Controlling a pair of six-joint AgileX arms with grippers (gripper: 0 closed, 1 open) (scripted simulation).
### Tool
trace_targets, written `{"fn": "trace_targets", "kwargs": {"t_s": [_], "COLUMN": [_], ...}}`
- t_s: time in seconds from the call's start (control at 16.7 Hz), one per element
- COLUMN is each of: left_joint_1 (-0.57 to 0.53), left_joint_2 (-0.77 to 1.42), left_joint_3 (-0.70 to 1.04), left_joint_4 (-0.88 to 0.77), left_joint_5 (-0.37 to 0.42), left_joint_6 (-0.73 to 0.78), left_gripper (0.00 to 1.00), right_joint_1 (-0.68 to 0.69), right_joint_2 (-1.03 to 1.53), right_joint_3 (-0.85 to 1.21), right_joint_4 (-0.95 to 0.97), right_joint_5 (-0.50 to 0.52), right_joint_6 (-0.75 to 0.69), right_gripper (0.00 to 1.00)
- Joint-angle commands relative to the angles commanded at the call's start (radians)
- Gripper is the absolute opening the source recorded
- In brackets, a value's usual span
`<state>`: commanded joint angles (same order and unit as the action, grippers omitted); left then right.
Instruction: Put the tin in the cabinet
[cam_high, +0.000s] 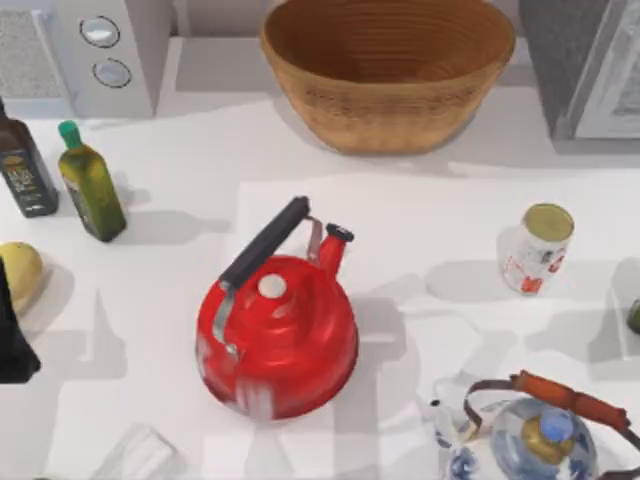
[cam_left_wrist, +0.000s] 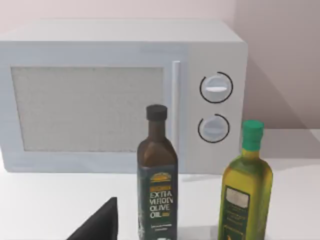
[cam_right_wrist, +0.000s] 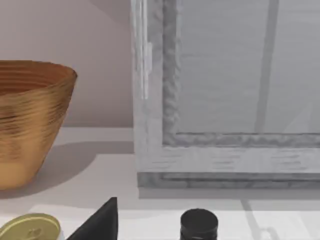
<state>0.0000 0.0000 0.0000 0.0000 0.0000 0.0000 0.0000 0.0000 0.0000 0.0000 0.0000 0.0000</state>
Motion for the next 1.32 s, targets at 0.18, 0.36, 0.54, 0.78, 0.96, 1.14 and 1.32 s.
{"fn": "trace_targets", "kwargs": {"t_s": [0.18,0.36,0.54,0.78,0.96,1.14,1.32], "left_joint_1": [0.000,0.000,0.000,0.000,0.000,0.000,0.000], "left_joint_2": [0.000,0.000,0.000,0.000,0.000,0.000,0.000], "left_joint_3": [0.000,0.000,0.000,0.000,0.000,0.000,0.000], "left_joint_4": [0.000,0.000,0.000,0.000,0.000,0.000,0.000], "left_joint_5": [0.000,0.000,0.000,0.000,0.000,0.000,0.000], "left_joint_6": [0.000,0.000,0.000,0.000,0.000,0.000,0.000], "left_gripper": [1.00,1.00,1.00,1.00,1.00,1.00,1.00], "right_joint_1": [0.008,0.068,0.168,0.320,0.427,0.509,0.561], "right_joint_2": [0.012,0.106,0.291,0.675,1.023,1.307,1.504], "right_joint_3": [0.010,0.081,0.187,0.321,0.389,0.415,0.405], "right_joint_4": [0.011,0.094,0.231,0.429,0.548,0.623,0.660], "right_joint_5": [-0.001,0.003,0.029,0.113,0.211,0.323,0.428], "right_joint_6": [0.008,0.061,0.144,0.253,0.311,0.338,0.339], "right_gripper": [1.00,1.00,1.00,1.00,1.00,1.00,1.00]}}
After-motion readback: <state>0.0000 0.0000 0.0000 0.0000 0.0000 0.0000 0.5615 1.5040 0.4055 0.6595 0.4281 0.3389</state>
